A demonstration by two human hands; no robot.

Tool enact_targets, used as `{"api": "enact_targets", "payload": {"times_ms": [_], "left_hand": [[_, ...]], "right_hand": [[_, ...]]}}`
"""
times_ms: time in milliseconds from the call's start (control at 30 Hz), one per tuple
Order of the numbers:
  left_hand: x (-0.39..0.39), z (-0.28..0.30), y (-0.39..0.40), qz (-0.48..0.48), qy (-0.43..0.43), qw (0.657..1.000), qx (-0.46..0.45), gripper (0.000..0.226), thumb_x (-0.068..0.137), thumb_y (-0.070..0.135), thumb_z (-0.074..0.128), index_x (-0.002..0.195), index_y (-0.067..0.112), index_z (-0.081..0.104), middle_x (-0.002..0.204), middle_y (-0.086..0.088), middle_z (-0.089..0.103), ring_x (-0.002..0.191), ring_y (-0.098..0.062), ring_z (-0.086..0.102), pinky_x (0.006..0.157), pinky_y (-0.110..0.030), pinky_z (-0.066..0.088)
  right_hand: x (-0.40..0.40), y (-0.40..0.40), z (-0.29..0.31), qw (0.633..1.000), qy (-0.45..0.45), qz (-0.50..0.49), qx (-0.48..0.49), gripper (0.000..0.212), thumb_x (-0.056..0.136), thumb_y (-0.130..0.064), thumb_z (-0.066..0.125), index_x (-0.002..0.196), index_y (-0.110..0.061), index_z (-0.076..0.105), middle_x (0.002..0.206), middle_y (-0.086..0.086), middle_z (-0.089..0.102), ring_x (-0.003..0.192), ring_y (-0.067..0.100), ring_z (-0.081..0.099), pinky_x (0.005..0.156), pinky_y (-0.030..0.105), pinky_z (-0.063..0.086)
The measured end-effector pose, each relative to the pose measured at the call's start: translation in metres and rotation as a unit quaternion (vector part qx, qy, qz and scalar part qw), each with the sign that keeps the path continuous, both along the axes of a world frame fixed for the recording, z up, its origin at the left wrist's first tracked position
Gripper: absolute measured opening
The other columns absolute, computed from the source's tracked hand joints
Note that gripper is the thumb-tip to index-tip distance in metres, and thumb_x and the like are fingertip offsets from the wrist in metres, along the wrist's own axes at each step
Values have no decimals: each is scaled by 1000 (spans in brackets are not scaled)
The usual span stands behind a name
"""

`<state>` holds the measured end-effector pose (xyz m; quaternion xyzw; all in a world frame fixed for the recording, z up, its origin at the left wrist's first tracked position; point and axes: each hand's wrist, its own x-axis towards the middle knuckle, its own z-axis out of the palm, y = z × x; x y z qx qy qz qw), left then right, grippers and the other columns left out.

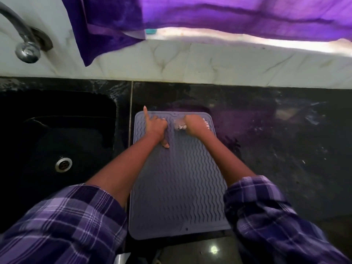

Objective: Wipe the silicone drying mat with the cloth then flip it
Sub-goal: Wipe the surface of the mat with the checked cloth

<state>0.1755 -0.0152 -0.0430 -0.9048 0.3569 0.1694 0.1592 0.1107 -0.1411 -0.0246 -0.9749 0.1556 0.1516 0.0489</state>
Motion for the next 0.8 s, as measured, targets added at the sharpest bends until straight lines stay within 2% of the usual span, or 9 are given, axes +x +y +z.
{"api": "enact_targets", "payload": {"times_ms": [133, 267, 333, 400, 467, 567, 700, 800], "left_hand": [[-3, 1, 1, -14, -8, 1000, 0, 91, 60, 70, 72, 132, 18, 53, 135, -3, 55, 134, -27, 42, 108, -70, -9], [-4, 0, 5, -10, -10, 1000, -23, 96, 61, 70, 71, 138, 21, 45, 139, -3, 52, 136, -27, 39, 109, -69, -8], [-3, -4, 6, -5, -10, 999, -38, 109, 61, 71, 71, 149, 22, 28, 141, -6, 50, 138, -28, 37, 110, -69, -7], [-1, -8, 7, 6, -13, 999, -42, 124, 60, 71, 71, 155, 23, 6, 144, -7, 48, 140, -28, 35, 110, -69, -6], [-1, -11, 7, 16, -15, 999, -47, 131, 60, 70, 71, 155, 23, -6, 143, -7, 49, 140, -27, 35, 110, -69, -6], [0, -11, 7, 21, -17, 999, -42, 135, 60, 71, 71, 154, 21, -11, 143, -7, 50, 140, -27, 36, 110, -69, -6], [-1, -9, 6, 8, -29, 1000, -4, 131, 64, 74, 66, 154, 20, -12, 148, -7, 44, 144, -26, 30, 111, -68, -6], [-6, -5, 7, -13, -46, 999, 4, 125, 69, 73, 62, 154, 18, -10, 148, -8, 45, 143, -27, 31, 111, -68, -6]], "right_hand": [[-41, 15, 9, 993, 106, 42, 25, 21, 86, -15, 60, 103, -4, 67, 93, 14, 63, 88, 27, 59, 75, 32, 44], [-48, 18, 28, 980, 189, 54, 45, 23, 87, -12, 56, 107, -1, 62, 100, 17, 62, 92, 30, 58, 77, 36, 46], [-32, 11, 40, 987, 152, 32, 47, 19, 89, -11, 54, 105, -3, 60, 99, 17, 59, 95, 30, 57, 77, 35, 44], [-11, 5, 45, 999, 39, 2, 24, 23, 89, -11, 55, 109, -4, 62, 108, 17, 64, 103, 33, 61, 84, 38, 48], [3, 9, 38, 999, -47, -9, -11, 28, 89, -11, 55, 116, -10, 64, 114, 15, 67, 107, 33, 63, 92, 41, 48], [0, 27, 13, 1000, -16, 0, -5, 35, 91, -8, 54, 124, -13, 60, 120, 13, 65, 112, 30, 61, 97, 39, 46], [-22, 31, 11, 999, 16, 18, 23, 26, 87, -12, 60, 112, -8, 65, 111, 13, 67, 104, 28, 62, 89, 34, 48], [-51, 42, 18, 993, 102, 34, 53, 32, 85, -12, 62, 116, -6, 65, 114, 15, 66, 108, 31, 60, 90, 35, 46]]}}
